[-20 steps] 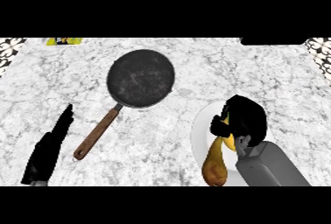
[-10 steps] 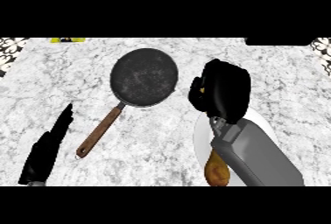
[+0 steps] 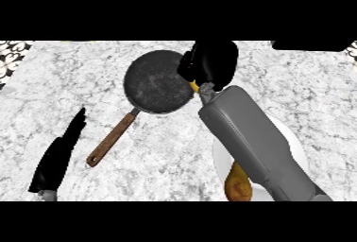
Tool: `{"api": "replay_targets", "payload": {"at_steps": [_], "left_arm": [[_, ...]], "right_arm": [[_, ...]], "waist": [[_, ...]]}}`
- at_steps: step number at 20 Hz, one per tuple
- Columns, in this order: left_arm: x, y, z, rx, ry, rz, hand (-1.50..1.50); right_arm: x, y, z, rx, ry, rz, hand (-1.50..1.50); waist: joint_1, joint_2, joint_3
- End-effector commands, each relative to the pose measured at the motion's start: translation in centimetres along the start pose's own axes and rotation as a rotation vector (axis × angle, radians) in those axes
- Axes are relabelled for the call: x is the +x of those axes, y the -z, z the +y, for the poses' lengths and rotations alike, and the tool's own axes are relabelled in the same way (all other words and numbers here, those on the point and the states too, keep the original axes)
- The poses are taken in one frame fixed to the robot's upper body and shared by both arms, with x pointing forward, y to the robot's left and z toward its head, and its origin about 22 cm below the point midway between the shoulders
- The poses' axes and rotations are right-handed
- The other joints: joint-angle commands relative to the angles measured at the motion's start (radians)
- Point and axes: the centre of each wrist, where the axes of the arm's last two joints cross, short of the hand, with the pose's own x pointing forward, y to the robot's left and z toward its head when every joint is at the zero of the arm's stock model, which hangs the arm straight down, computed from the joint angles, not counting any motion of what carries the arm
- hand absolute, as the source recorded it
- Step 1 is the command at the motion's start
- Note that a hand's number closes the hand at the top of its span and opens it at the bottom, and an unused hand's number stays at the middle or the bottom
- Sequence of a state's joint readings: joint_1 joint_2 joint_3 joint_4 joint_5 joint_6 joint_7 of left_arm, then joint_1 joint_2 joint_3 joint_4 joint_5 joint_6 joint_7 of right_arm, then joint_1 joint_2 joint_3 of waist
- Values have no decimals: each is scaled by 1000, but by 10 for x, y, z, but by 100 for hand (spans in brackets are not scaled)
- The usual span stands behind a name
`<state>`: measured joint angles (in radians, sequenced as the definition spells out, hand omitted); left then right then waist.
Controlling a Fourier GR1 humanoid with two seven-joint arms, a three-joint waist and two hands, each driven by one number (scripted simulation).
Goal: Pick the lemon from the plate and place it in the pan
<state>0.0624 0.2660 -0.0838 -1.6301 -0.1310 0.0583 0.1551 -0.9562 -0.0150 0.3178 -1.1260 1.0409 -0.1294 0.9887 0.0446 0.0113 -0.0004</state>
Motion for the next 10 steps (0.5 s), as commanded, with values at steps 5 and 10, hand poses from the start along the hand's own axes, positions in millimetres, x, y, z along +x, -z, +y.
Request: {"api": "replay_targets", "payload": {"at_steps": [5,10], "left_arm": [[5,18,-12,-34,7,-37,0],[16,15,-14,-67,8,-49,0]], "right_arm": [[9,36,29,74,126,85,150],[-15,48,58,150,59,109,150]], "waist": [[44,17,-1],[73,23,0]]}}
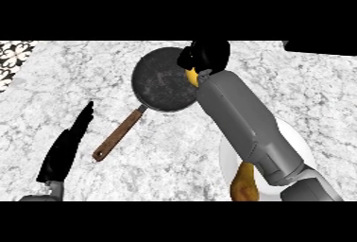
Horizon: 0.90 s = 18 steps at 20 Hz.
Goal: Pick the lemon from the plate and place it in the pan
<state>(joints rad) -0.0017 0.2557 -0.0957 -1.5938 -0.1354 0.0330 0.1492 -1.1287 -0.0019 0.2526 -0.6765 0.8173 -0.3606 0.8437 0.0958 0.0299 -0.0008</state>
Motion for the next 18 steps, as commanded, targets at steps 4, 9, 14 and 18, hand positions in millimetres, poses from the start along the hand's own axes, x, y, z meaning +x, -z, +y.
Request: {"api": "replay_targets", "payload": {"at_steps": [4,9,14,18], "left_arm": [[8,9,-1,-48,7,-35,0],[14,5,-5,-61,12,-52,0],[15,16,-16,-57,-2,-46,0],[14,19,-15,-44,-1,-39,0]], "right_arm": [[-20,15,24,151,-131,8,150],[-45,28,23,268,261,273,-150],[-46,29,19,161,466,198,-150],[-40,31,14,-11,540,133,-150]], "waist": [[48,17,-1],[76,25,4],[78,29,4],[55,22,2]]}}
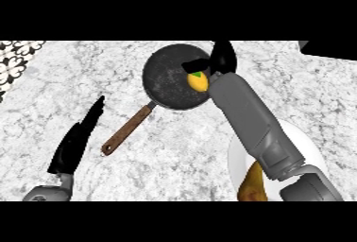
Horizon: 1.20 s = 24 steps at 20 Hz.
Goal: Pick the lemon from the plate and place it in the pan
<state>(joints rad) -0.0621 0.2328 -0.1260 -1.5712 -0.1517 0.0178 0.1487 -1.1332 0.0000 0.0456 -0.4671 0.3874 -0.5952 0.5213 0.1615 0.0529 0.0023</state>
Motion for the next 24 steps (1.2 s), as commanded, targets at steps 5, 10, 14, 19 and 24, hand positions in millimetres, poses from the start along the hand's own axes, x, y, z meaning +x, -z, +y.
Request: {"api": "replay_targets", "payload": {"at_steps": [5,10,14,19,24], "left_arm": [[-1,-1,-5,12,18,9,0],[-9,-10,4,41,1,31,0],[-33,-25,12,81,5,66,0],[-23,-22,37,138,-10,103,0],[-32,-38,30,134,-18,119,0]], "right_arm": [[13,3,-6,-276,245,-42,-150],[-19,11,-7,-418,325,24,-150],[-27,12,-10,-448,371,-5,-150],[-84,8,-13,-422,318,-87,-150],[-118,-6,-36,-418,327,-102,-150]], "waist": [[-5,-7,-1],[-63,-24,-1],[-101,-38,-2],[-159,-54,-2],[-178,-62,-3]]}}
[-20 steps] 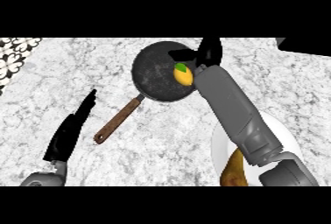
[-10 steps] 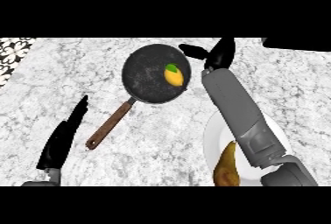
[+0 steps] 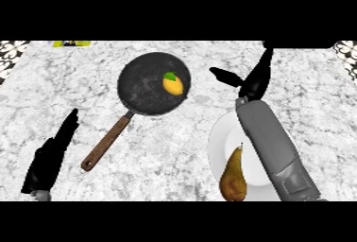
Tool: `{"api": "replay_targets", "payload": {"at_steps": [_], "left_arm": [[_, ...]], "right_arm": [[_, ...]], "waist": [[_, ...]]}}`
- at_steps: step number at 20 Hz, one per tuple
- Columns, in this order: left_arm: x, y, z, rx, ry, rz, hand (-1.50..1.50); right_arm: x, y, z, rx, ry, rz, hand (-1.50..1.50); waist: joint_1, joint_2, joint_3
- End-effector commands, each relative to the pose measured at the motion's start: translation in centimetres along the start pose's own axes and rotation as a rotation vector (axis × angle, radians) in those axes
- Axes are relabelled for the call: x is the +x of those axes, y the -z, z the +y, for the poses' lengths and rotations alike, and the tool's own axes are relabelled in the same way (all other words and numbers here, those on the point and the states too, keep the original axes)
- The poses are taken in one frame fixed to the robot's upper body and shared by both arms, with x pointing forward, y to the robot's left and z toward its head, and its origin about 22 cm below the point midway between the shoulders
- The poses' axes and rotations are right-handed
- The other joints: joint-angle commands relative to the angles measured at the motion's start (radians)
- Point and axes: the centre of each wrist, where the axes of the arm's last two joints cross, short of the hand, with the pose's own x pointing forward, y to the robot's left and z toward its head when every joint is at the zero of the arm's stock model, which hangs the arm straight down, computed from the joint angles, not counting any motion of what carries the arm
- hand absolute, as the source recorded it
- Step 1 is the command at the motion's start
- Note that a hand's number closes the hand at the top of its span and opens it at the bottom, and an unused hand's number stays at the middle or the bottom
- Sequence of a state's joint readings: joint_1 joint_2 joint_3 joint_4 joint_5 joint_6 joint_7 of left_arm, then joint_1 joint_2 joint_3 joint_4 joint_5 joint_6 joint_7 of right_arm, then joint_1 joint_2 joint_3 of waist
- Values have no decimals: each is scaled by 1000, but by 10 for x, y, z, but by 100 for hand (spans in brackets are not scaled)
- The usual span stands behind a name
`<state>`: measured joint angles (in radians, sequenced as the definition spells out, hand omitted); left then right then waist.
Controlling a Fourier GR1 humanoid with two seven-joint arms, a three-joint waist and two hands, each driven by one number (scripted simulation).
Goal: Pick the lemon from the plate and place it in the pan
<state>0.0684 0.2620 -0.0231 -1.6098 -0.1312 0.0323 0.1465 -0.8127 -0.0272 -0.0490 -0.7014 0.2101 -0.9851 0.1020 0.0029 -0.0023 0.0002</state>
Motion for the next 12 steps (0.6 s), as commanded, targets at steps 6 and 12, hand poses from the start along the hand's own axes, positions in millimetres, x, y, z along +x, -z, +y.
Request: {"api": "replay_targets", "payload": {"at_steps": [6,12], "left_arm": [[0,-8,-8,18,1,29,0],[7,-8,-20,8,-23,10,0]], "right_arm": [[-48,-2,-99,35,-24,-13,-150],[-33,-2,-157,49,-42,-33,-150]], "waist": [[-25,-6,-1],[-11,-1,0]]}}
